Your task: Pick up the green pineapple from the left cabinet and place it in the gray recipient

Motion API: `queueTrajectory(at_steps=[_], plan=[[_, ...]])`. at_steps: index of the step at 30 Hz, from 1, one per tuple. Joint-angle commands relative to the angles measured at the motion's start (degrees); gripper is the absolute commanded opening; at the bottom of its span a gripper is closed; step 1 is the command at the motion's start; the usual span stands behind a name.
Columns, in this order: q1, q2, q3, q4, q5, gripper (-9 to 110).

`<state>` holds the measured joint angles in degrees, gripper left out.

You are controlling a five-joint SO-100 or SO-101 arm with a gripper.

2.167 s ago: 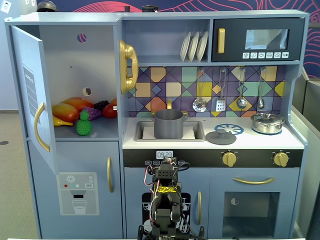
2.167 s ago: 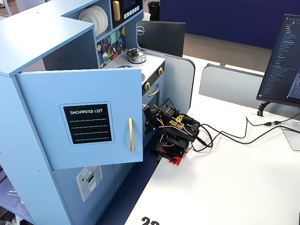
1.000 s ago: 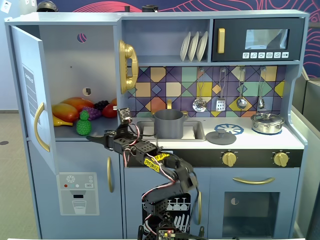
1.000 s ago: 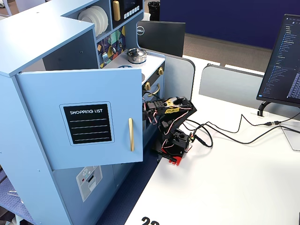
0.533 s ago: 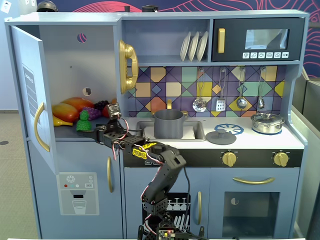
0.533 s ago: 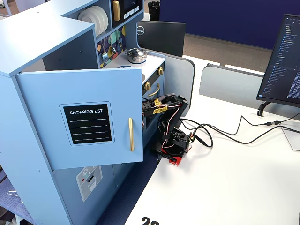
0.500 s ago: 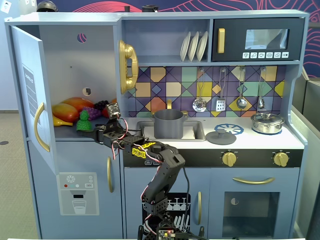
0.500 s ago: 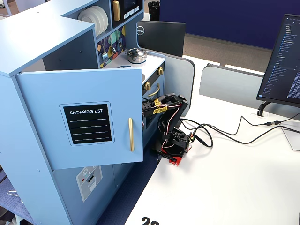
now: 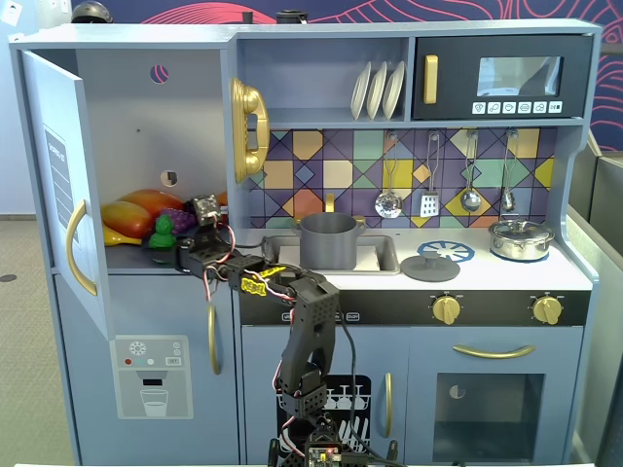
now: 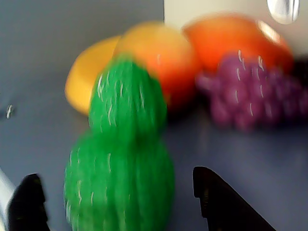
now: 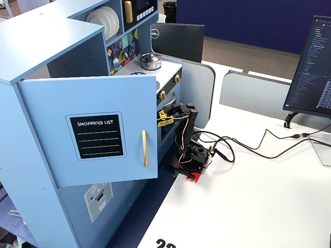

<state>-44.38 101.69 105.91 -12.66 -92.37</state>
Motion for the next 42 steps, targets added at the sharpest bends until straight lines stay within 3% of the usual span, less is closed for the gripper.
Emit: queueTrajectory(at_steps=[1, 2, 9, 18, 27, 35, 42], plan=[[-1.4, -0.4, -7.6, -1.8, -2.8, 6], [-1.8, -0.3, -7.9, -1.7, -4.0, 0], [-3.7, 9.8, -2.6, 1.9, -5.8, 0], [-5.7, 44.9, 17.9, 9.8, -0.4, 0], [10.6, 68.3, 27.3, 12.0, 1.9, 0], [37.6, 64.2, 21.1, 13.7, 12.7, 0], [42.4, 46.3, 7.9, 19.1, 11.9, 0]])
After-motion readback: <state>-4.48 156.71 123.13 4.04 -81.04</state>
